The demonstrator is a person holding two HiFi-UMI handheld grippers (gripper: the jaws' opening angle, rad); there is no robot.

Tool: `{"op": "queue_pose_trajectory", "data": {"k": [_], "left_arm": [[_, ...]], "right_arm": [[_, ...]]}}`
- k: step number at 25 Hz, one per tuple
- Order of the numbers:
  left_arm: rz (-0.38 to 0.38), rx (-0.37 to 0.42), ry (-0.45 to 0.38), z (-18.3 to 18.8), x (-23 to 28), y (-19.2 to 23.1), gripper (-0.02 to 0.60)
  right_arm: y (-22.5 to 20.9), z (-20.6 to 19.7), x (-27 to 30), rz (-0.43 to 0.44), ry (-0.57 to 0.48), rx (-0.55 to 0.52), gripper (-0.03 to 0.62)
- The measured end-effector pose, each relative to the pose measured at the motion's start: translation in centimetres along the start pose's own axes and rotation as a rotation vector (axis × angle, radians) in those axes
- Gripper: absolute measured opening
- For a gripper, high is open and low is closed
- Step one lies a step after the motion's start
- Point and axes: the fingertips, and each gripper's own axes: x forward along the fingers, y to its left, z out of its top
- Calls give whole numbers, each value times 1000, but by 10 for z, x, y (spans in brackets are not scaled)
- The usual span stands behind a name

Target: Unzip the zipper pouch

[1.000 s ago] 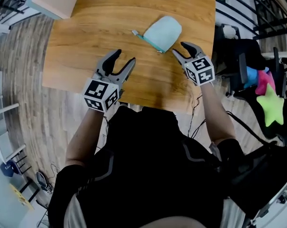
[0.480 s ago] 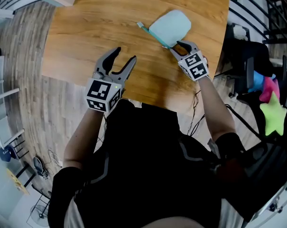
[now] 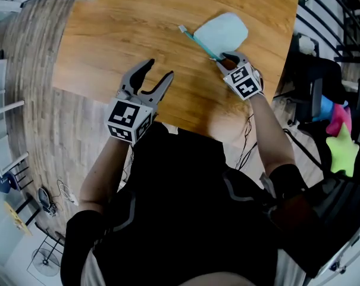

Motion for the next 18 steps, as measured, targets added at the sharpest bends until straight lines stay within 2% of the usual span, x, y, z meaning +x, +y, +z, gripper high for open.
{"op": "queue_pose_trajectory", "data": {"k": [8,14,18], "left_arm": [[-19,-5,12,-1,1,-2,252],[-28,-13,13,2,0,0,250],[-63,-5,8,7,-4,-2,232]], "right_arm": [[2,-1,1,21,5,13,78],[0,4,-1,15,-13,35,69],[0,14,-12,17,-24,90,66]]}}
